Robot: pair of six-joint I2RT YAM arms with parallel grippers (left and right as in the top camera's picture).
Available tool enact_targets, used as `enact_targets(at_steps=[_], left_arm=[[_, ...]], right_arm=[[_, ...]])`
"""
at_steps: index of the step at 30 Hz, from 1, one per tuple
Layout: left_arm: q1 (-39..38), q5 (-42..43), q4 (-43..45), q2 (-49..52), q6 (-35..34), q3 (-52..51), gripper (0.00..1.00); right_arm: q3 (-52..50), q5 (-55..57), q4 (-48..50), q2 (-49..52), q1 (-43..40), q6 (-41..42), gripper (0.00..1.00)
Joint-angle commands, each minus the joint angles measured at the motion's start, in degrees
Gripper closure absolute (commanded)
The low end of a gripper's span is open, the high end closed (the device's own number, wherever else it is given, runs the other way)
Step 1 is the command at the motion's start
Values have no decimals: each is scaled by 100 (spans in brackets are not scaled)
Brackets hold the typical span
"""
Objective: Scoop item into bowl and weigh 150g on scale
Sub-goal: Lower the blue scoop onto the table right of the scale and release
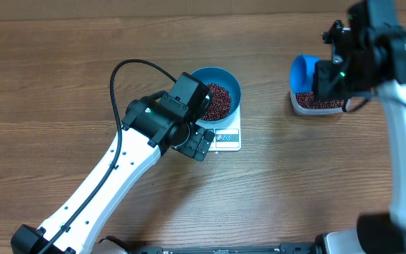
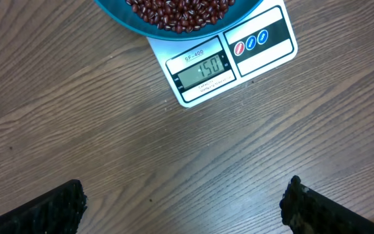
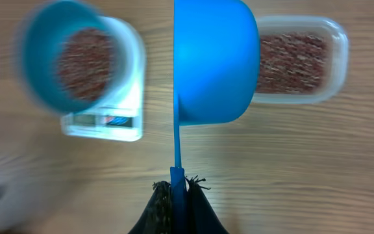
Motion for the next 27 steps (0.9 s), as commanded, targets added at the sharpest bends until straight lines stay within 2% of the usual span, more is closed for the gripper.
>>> enact_targets(at_steps=[1, 2, 5, 8, 15, 20, 24, 25, 27], left_arm=[[20, 28, 4, 17, -55, 11, 1], [20, 28, 7, 17, -55, 11, 0], [20, 28, 7, 17, -55, 11, 0], [20, 28, 7, 17, -55, 11, 0], [20, 28, 7, 17, -55, 11, 0], [20, 28, 7, 17, -55, 11, 0], [20, 28, 4, 17, -55, 11, 0], [20, 28, 7, 17, -55, 11, 1], [20, 28, 7, 17, -55, 11, 0]], right_arm=[[-20, -772, -122, -358, -2, -271, 96], [-109, -789, -122, -402, -2, -273, 96], [-1379, -1060, -2, -629, -2, -286, 96], [-2791, -1735, 590, -929, -2, -573, 96], [-5117, -1832, 1919, -1414, -13, -501, 96], [-5941, -1825, 2761, -1414, -186, -372, 96], [-6284, -1786, 2951, -1414, -798, -354, 96], [-6293, -1788, 2927, -1414, -964, -352, 95], [-6293, -1788, 2885, -1414, -1152, -350, 77]])
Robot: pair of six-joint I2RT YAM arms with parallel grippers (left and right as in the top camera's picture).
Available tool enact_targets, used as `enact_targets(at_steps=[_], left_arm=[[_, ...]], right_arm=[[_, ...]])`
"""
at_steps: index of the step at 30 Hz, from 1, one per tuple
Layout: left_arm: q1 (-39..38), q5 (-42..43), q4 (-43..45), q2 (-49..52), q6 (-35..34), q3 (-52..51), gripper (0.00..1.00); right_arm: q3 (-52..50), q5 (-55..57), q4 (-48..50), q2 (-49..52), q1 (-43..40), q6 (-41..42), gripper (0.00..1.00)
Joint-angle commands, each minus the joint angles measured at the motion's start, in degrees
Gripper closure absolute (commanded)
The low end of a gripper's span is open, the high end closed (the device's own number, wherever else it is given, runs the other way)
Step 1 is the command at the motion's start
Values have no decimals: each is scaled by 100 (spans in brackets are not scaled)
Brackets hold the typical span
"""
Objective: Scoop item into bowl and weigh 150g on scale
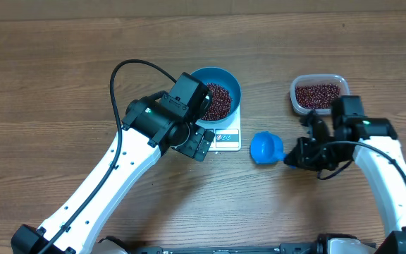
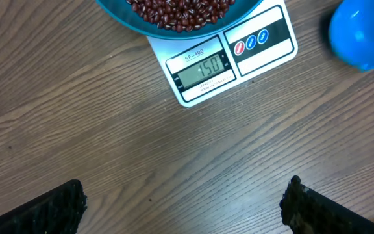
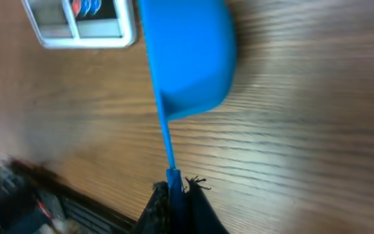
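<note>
A blue bowl (image 1: 220, 90) of red beans stands on the white scale (image 1: 229, 141). In the left wrist view the scale's display (image 2: 203, 67) reads 150. My right gripper (image 1: 296, 156) is shut on the thin handle of the blue scoop (image 1: 266, 148), which sits low over the table just right of the scale. The scoop (image 3: 187, 58) fills the right wrist view, with the gripper (image 3: 176, 185) clamped on its handle. My left gripper (image 2: 184, 195) hangs open over bare table in front of the scale, nothing between its fingers.
A clear tub of red beans (image 1: 319, 94) stands at the back right, behind my right arm. The left arm's black cable (image 1: 129, 70) loops over the table left of the bowl. Wooden tabletop (image 1: 62, 85) lies all around.
My right gripper, still holding the scoop, has moved from high over the bean tub down to the table right of the scale. The left arm and the 150 reading are unchanged.
</note>
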Motion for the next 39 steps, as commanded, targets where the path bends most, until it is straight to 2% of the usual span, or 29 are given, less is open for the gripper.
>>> enact_targets(at_steps=[1, 5, 6, 7, 8, 9, 11, 14, 18, 20, 25, 30, 33, 36, 39], left_arm=[[22, 26, 2, 17, -39, 22, 0], [22, 26, 4, 17, -39, 22, 0], [22, 28, 4, 17, -39, 22, 1], [22, 26, 4, 17, -39, 22, 0], [22, 26, 4, 17, -39, 22, 0], [22, 26, 2, 17, -39, 22, 1], [22, 26, 4, 17, -39, 22, 0], [22, 26, 4, 17, -39, 22, 1], [22, 26, 4, 17, -39, 22, 0], [22, 26, 2, 17, -39, 22, 0], [22, 26, 4, 17, -39, 22, 0], [22, 26, 4, 17, -39, 22, 0], [22, 26, 4, 17, -39, 22, 0], [22, 26, 4, 17, -39, 22, 0], [22, 26, 4, 17, -39, 22, 0]], right_arm=[[-57, 83, -28, -79, -297, 61, 71], [-57, 229, -15, -79, -345, 304, 52], [-57, 304, -17, -79, -345, 382, 51], [-57, 420, -24, -79, -345, 503, 38], [-57, 509, -28, -79, -345, 621, 33], [-57, 538, -31, -79, -345, 682, 32], [-57, 553, -31, -79, -345, 815, 21], [-57, 778, -4, -79, -345, 1222, 9], [85, 940, 74, -79, -345, 1381, 7], [363, 940, -17, -81, -345, 1379, 0], [1445, 942, -468, -186, -271, 1377, 0], [2116, 1257, -483, -579, 446, 1158, 0], [2149, 1410, -483, -800, 1014, 579, 0], [2151, 1652, -516, -905, 1547, 514, 0], [2149, 1650, -525, -898, 1652, 428, 0]])
